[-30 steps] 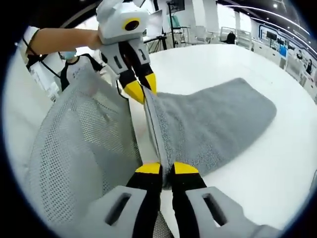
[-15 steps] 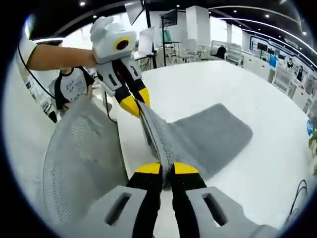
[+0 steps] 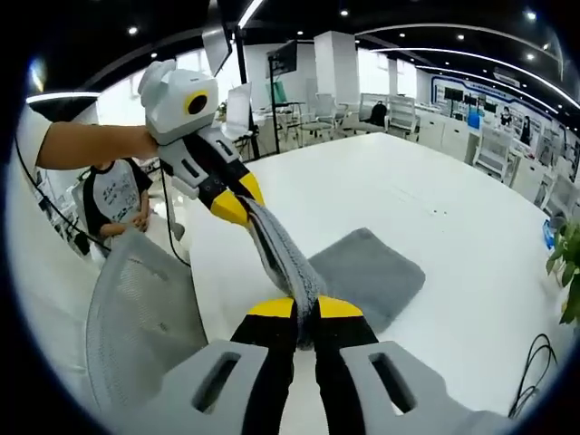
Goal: Fold the towel on the table until its edges align and the towel forms a compact rectangular stack.
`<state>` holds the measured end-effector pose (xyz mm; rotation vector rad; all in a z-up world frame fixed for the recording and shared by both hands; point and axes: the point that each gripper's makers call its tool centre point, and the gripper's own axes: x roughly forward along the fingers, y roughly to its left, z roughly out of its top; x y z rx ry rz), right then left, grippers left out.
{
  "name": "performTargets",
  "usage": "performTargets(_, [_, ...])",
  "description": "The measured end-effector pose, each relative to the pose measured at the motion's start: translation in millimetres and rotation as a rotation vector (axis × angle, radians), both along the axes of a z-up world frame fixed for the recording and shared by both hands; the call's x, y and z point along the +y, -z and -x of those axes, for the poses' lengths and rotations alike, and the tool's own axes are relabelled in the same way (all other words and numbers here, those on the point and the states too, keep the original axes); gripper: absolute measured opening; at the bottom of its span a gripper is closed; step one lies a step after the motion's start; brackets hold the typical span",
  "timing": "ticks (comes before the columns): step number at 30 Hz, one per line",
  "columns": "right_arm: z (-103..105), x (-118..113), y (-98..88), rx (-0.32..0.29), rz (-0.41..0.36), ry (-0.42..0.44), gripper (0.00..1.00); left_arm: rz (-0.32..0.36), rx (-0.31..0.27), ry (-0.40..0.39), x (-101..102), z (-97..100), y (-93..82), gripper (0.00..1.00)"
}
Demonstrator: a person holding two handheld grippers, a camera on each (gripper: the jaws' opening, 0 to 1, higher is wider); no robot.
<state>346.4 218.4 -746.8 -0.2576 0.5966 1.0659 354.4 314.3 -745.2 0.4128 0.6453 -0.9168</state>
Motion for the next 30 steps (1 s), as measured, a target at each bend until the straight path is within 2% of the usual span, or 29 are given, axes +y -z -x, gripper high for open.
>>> performTargets(10, [-22.7,-1.8,4.6,-0.015,0.009,0.046,0.04,0.004,-0.009,-0.033,-2.4,-25.2,-0.6,0.1])
performTargets(17, [-42.6,-2.1,12.0,-0.03,0.03,0.086,0.05,0.006,-0.001,-0.072,-2.7,-45.9,8.7,0.1])
performTargets(21, [-58.7,-3.4,17.7,-0.027,0.037,0.129,0.05,0.032,-0.003,-0.096,-2.7,-60.4,12.1,0.1])
performTargets(30, [-90.7,8.2,29.1,-0.045,0.059,0.148,0.05,0.067,0.023,-0.173,7.9,-93.9,29.6,0.1])
